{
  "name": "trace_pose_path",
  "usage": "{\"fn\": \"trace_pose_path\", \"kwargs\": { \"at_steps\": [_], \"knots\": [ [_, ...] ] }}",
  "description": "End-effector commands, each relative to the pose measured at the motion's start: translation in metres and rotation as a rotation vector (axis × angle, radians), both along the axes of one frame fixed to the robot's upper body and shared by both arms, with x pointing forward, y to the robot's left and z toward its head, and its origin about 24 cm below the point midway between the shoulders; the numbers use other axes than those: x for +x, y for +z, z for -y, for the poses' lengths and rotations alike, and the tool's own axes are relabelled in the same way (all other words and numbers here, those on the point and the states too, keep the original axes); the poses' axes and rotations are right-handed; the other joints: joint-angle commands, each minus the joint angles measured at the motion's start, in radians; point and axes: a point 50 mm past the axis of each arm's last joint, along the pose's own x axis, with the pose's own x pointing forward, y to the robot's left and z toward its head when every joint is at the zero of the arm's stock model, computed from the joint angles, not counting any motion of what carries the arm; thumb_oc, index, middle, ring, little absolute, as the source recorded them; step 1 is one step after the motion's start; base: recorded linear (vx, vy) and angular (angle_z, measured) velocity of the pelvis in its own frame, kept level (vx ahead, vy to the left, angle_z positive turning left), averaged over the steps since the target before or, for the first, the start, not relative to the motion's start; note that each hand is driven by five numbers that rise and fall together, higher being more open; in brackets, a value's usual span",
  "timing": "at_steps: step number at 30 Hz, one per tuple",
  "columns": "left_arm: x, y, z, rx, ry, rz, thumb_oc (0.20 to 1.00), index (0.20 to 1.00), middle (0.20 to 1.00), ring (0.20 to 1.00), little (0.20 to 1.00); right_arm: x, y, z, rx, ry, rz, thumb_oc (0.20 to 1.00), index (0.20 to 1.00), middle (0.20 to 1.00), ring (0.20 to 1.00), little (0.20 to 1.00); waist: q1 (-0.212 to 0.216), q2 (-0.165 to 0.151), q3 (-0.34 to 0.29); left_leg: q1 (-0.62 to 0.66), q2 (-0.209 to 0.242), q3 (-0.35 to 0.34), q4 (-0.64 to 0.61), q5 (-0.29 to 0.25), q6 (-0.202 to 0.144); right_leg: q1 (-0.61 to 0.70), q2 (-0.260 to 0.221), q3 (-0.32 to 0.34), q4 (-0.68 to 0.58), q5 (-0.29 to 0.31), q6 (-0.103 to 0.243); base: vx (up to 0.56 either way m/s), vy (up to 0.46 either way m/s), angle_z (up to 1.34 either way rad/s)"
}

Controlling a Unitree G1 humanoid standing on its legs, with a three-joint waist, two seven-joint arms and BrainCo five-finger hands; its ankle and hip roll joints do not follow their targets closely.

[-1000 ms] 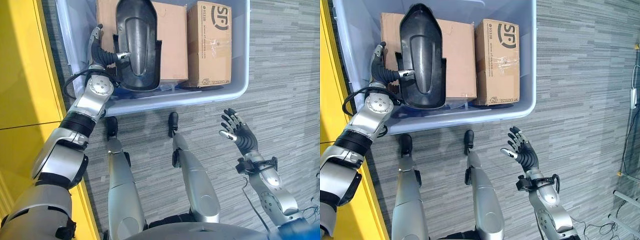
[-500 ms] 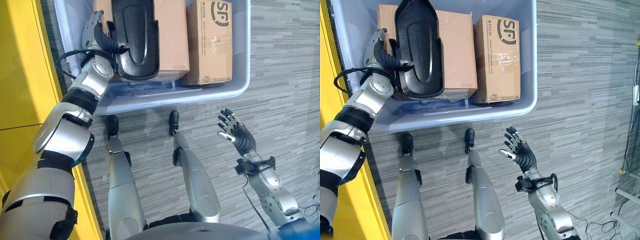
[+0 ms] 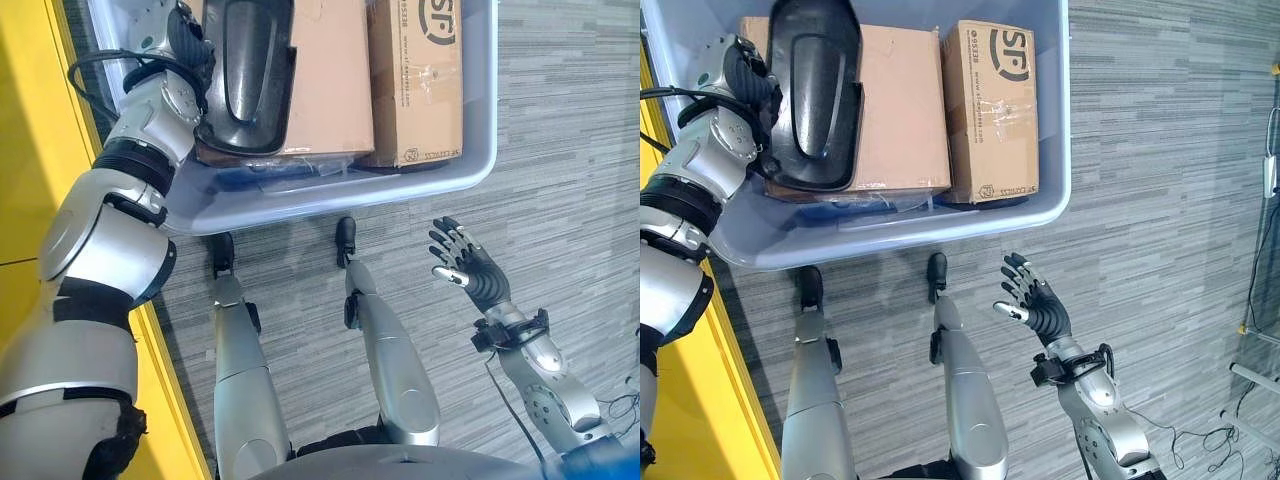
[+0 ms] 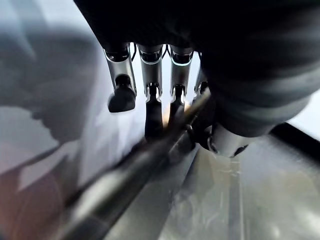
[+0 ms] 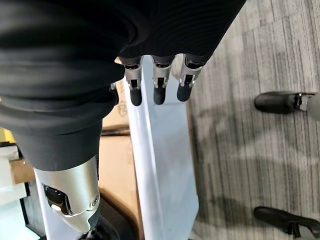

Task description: Move parts from the plastic box to the shelf.

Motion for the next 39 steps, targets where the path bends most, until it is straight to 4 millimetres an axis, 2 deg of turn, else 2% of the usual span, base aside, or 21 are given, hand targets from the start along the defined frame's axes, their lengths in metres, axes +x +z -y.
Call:
{"fn": "trace_pose_path", "kwargs": {
  "at_steps": [1,2,4,6,10,11,12,13,18,25,39],
  "knots": [
    [0.004,-0.038,0.002,-0.113,-0.033,-0.105,0.2,0.2,0.2,0.2,0.2,-0.005,0.012,0.022,-0.046,-0.036,0.044,1.0,1.0,1.0,1.0,1.0,-0.011,-0.007,0.03,0.011,0.002,0.04,0.053,-0.062,0.055,0.135,-0.054,-0.003,0.145,-0.233,0.049,0.01,0.006,-0.05],
    [0.003,-0.049,0.003,-0.121,-0.039,-0.123,0.2,0.2,0.2,0.2,0.2,-0.005,0.012,0.022,-0.049,-0.039,0.044,1.0,1.0,1.0,1.0,1.0,-0.004,0.0,0.026,0.022,-0.002,0.04,0.048,-0.063,0.056,0.145,-0.055,-0.005,0.147,-0.237,0.048,0.01,0.0,-0.06],
    [0.003,-0.05,0.003,-0.121,-0.039,-0.123,0.2,0.2,0.2,0.2,0.2,-0.005,0.012,0.022,-0.05,-0.039,0.044,1.0,1.0,1.0,1.0,1.0,-0.005,0.0,0.026,0.022,-0.002,0.039,0.048,-0.063,0.056,0.146,-0.055,-0.005,0.147,-0.237,0.048,0.0,0.002,-0.02],
    [0.0,-0.07,0.008,-0.172,-0.082,-0.136,0.2,0.2,0.2,0.2,0.2,-0.005,0.011,0.021,-0.044,-0.046,0.041,1.0,1.0,1.0,1.0,1.0,0.011,0.013,0.022,0.046,-0.007,0.039,0.039,-0.063,0.057,0.171,-0.059,-0.01,0.147,-0.242,0.047,0.0,0.0,0.0],
    [-0.016,-0.099,0.023,-0.336,-0.204,-0.064,0.2,0.2,0.2,0.2,0.2,-0.005,0.005,0.019,-0.05,-0.076,0.025,1.0,1.0,1.0,1.0,1.0,0.041,0.038,0.013,0.095,-0.013,0.036,0.018,-0.062,0.058,0.213,-0.067,-0.021,0.146,-0.25,0.044,-0.02,0.013,0.01],
    [-0.024,-0.102,0.027,-0.374,-0.249,-0.026,0.2,0.2,0.2,0.2,0.2,-0.004,0.005,0.02,-0.053,-0.096,0.033,1.0,1.0,1.0,1.0,1.0,0.05,0.047,0.016,0.098,-0.02,0.039,0.008,-0.032,0.065,0.212,-0.075,-0.027,0.143,-0.231,0.041,0.02,0.028,0.05],
    [-0.031,-0.108,0.027,-0.428,-0.262,-0.001,0.2,0.2,0.2,0.2,0.2,-0.004,0.003,0.02,-0.054,-0.106,0.024,1.0,1.0,1.0,1.0,1.0,0.055,0.054,0.009,0.12,-0.017,0.038,0.004,-0.058,0.059,0.233,-0.073,-0.024,0.142,-0.251,0.042,-0.06,0.068,0.08],
    [-0.043,-0.12,0.023,-0.489,-0.279,0.02,0.2,0.2,0.2,0.2,0.2,-0.004,0.002,0.021,-0.062,-0.123,0.026,1.0,1.0,1.0,1.0,1.0,0.068,0.066,0.006,0.133,-0.023,0.042,-0.012,-0.028,0.065,0.237,-0.081,-0.028,0.14,-0.234,0.038,0.02,0.024,0.16],
    [-0.085,-0.152,-0.001,-0.627,-0.258,0.079,0.2,0.2,0.2,0.2,0.2,-0.005,-0.002,0.028,-0.094,-0.18,0.012,1.0,1.0,1.0,1.0,1.0,0.092,0.101,-0.03,0.219,-0.019,0.051,-0.054,-0.02,0.062,0.29,-0.091,-0.029,0.128,-0.24,0.034,0.01,0.018,0.05],
    [-0.106,-0.162,-0.011,-0.676,-0.258,0.09,0.2,0.2,0.2,0.2,0.2,-0.006,-0.002,0.033,-0.11,-0.197,0.009,1.0,1.0,1.0,1.0,1.0,0.101,0.122,-0.055,0.272,-0.013,0.059,-0.083,-0.01,0.058,0.329,-0.095,-0.033,0.111,-0.241,0.032,0.01,-0.001,-0.02],
    [-0.135,-0.152,-0.01,-0.742,-0.354,0.183,0.2,0.2,0.2,0.2,0.2,-0.008,-0.005,0.039,-0.098,-0.234,-0.009,1.0,1.0,1.0,1.0,1.0,0.106,0.164,-0.114,0.356,0.005,0.069,-0.099,-0.014,0.054,0.384,-0.091,-0.02,0.117,-0.262,0.026,0.01,-0.003,-0.02]
  ]
}}
